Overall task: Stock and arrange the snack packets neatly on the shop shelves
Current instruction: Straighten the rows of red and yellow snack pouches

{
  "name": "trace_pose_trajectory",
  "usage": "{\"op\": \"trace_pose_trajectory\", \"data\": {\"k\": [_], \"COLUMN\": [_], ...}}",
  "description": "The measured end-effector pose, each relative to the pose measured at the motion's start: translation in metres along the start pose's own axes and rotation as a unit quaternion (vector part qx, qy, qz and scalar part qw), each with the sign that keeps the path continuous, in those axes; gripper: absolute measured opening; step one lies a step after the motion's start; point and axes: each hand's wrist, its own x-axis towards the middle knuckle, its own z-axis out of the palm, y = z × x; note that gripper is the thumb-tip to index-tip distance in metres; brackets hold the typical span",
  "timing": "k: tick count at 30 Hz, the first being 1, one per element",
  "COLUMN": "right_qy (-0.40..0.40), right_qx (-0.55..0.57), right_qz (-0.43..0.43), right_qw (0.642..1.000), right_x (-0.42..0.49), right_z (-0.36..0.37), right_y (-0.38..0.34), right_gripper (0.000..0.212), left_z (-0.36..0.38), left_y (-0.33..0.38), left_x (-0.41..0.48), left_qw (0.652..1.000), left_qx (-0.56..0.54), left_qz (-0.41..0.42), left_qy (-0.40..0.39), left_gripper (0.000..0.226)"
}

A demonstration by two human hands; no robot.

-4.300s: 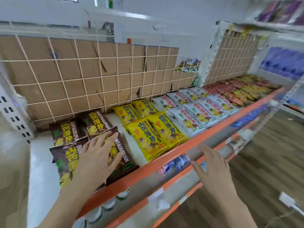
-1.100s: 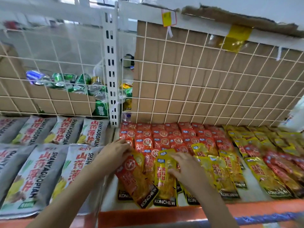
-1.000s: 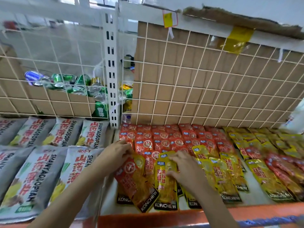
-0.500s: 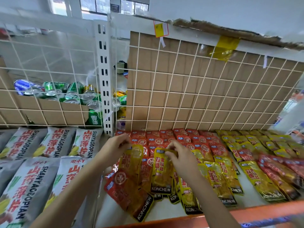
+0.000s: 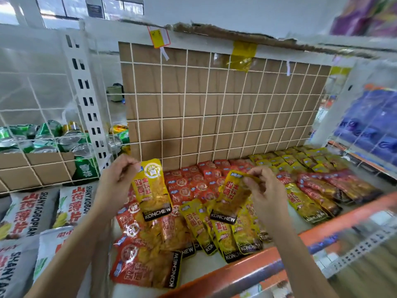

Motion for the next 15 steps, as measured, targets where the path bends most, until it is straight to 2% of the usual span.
{"op": "trace_pose_trajectory", "data": {"k": [4, 6, 11, 13, 15], "right_qy": [0.033, 0.043, 0.067, 0.076, 0.091], "right_qx": [-0.039, -0.064, -0.102, -0.106, -0.106], "right_qz": [0.034, 0.059, 0.135, 0.141, 0.144], "right_qw": [0.998, 0.995, 0.983, 0.981, 0.98], "right_x": [-0.022, -0.034, -0.06, -0.066, -0.069], "right_z": [-0.047, -0.069, -0.118, -0.133, -0.147], "right_y": [0.017, 0.027, 0.051, 0.056, 0.062], "right_gripper": [0.031, 0.034, 0.025, 0.027, 0.033], "left_z": [0.003, 0.009, 0.037, 0.051, 0.065], "left_y": [0.002, 0.0, 0.006, 0.014, 0.022], "left_x": [-0.008, -0.012, -0.019, -0.021, -0.022], "left_qw": [1.0, 0.998, 0.996, 0.995, 0.994], "left_qx": [-0.004, -0.044, -0.039, -0.046, -0.049], "left_qz": [0.012, -0.005, -0.003, -0.01, -0.02], "left_qy": [-0.018, -0.036, -0.079, -0.088, -0.099], "left_gripper": [0.02, 0.023, 0.015, 0.006, 0.008]}}
